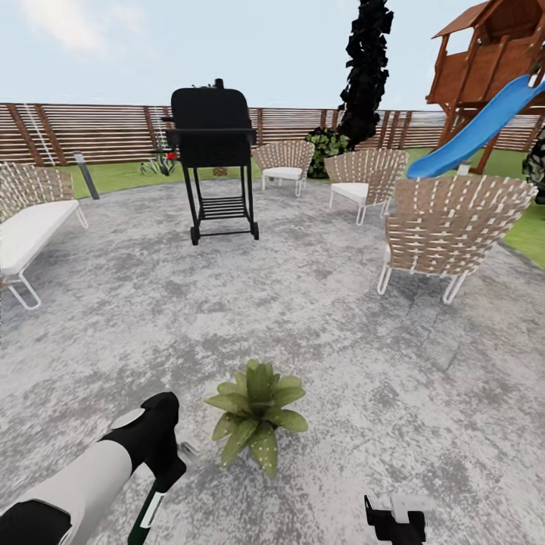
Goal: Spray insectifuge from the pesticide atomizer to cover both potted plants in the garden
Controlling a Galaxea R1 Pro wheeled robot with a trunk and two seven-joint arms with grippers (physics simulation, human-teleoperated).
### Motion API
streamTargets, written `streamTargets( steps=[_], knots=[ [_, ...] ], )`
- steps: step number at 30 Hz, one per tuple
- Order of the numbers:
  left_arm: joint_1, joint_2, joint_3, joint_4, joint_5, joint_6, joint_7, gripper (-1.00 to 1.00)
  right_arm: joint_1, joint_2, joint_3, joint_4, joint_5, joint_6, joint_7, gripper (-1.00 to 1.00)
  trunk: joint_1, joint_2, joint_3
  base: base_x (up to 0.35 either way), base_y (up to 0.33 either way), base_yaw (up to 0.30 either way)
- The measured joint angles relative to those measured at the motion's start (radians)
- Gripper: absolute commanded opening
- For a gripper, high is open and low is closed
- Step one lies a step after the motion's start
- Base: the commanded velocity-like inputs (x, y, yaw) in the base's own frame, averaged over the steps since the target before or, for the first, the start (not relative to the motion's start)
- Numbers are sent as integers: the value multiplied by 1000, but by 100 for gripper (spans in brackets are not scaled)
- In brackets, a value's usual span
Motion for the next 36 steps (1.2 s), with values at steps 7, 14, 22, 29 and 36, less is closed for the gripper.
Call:
streamTargets(
  steps=[7, 14, 22, 29, 36],
  knots=[
    [0, -7, -6, -3, -1, -2, 1, -100, 0, 0, -1, 0, -1, 0, -4, 100, 0, 0, 0, 20, 40, -51],
    [-23, -9, -7, -4, -1, -3, -7, -100, 0, 0, -1, 0, -1, 0, -4, 100, 0, 0, 0, 0, 1, -281],
    [-69, -8, -8, -3, 0, -2, -12, -100, 0, -1, -1, 0, -1, -2, -3, 100, 0, 0, 0, 65, 0, -70],
    [-54, -39, -11, 14, 4, -5, -11, -100, 0, -2, -3, -1, -1, -1, -4, 100, 0, 0, 0, 163, 0, -1],
    [-54, -36, -13, 16, 1, -8, -14, -100, 0, -2, -1, 0, -1, -1, -5, 100, 0, 0, 0, -1, 3, -216]
  ],
)
